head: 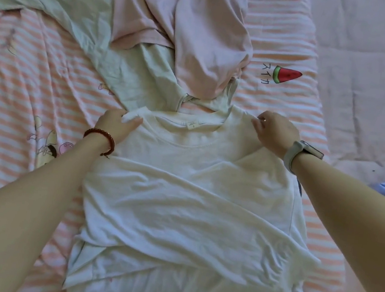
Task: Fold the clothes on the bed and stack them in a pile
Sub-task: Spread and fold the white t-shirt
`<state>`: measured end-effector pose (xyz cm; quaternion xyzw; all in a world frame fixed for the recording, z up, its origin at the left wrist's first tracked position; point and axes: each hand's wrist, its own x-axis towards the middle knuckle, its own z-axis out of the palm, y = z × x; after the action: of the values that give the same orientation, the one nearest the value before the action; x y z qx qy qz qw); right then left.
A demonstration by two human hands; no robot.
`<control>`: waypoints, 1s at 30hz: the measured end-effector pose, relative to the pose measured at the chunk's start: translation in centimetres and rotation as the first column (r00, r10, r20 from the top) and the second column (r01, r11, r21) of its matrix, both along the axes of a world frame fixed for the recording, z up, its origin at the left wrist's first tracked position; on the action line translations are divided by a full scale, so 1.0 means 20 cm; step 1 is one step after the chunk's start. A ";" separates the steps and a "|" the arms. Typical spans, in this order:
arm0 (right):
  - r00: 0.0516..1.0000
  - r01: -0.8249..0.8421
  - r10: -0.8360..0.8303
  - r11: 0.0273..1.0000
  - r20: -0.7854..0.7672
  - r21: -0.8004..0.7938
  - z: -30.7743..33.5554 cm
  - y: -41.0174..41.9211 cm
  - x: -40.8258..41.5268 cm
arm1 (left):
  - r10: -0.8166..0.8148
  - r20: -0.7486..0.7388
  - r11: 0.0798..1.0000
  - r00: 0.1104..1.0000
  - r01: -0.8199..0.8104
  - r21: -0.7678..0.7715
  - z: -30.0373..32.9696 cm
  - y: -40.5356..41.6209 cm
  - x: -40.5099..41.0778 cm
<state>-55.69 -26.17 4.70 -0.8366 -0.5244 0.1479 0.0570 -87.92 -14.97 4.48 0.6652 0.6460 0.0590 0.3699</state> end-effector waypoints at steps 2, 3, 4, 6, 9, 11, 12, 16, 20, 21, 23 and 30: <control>1.000 -0.007 0.007 0.993 -0.004 0.117 0.02 -0.05 -0.01 | 0.116 0.195 0.992 0.974 -0.106 -0.061 0.04 -0.02 -0.01; 1.000 -0.015 0.017 0.986 -0.008 0.168 0.03 -0.09 -0.02 | 0.151 0.277 0.988 0.949 -0.136 -0.073 0.05 -0.04 -0.01; 0.999 -0.025 0.030 0.977 -0.018 0.213 0.05 -0.14 -0.03 | 0.149 0.327 0.989 0.933 -0.138 -0.060 0.08 -0.06 -0.03; 0.997 -0.071 0.077 0.957 -0.011 0.281 0.10 -0.25 -0.04 | 0.014 0.295 0.995 0.955 -0.043 0.091 0.13 -0.15 -0.08; 0.986 -0.169 0.164 0.933 0.043 0.318 0.16 -0.48 -0.08 | -0.211 0.043 0.897 0.977 0.176 0.406 0.21 -0.38 -0.20; 0.975 -0.222 0.217 0.924 0.050 0.311 0.18 -0.66 -0.13 | -0.321 -0.115 0.749 0.940 0.327 0.576 0.25 -0.58 -0.28; 0.969 -0.246 0.243 0.921 0.050 0.300 0.19 -0.76 -0.15 | -0.373 -0.173 0.675 0.912 0.394 0.623 0.25 -0.68 -0.32; 0.936 -0.348 0.350 0.914 0.029 0.209 0.19 -1.16 -0.25 | -0.532 -0.189 0.595 0.826 0.522 0.611 0.22 -1.10 -0.49; 0.891 -0.448 0.453 0.882 0.001 0.147 0.14 -1.55 -0.33 | -0.625 -0.198 0.587 0.755 0.622 0.519 0.16 -1.48 -0.64; 0.879 -0.473 0.477 0.870 0.003 0.138 0.13 -1.65 -0.35 | -0.642 -0.223 0.580 0.733 0.655 0.484 0.15 -1.55 -0.67; 0.847 -0.531 0.528 0.843 0.055 0.083 0.09 -1.81 -0.37 | -0.664 -0.262 0.578 0.701 0.703 0.414 0.13 -1.67 -0.70; 0.763 -0.589 0.637 0.755 0.111 -0.289 0.03 -2.00 -0.47 | -0.775 -0.400 0.622 0.490 0.705 -0.341 0.01 -1.83 -0.79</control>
<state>-65.13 -66.13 5.24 -0.6282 -0.7518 0.1340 -0.1488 -103.75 -51.61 4.63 0.8414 0.3721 -0.3271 0.2160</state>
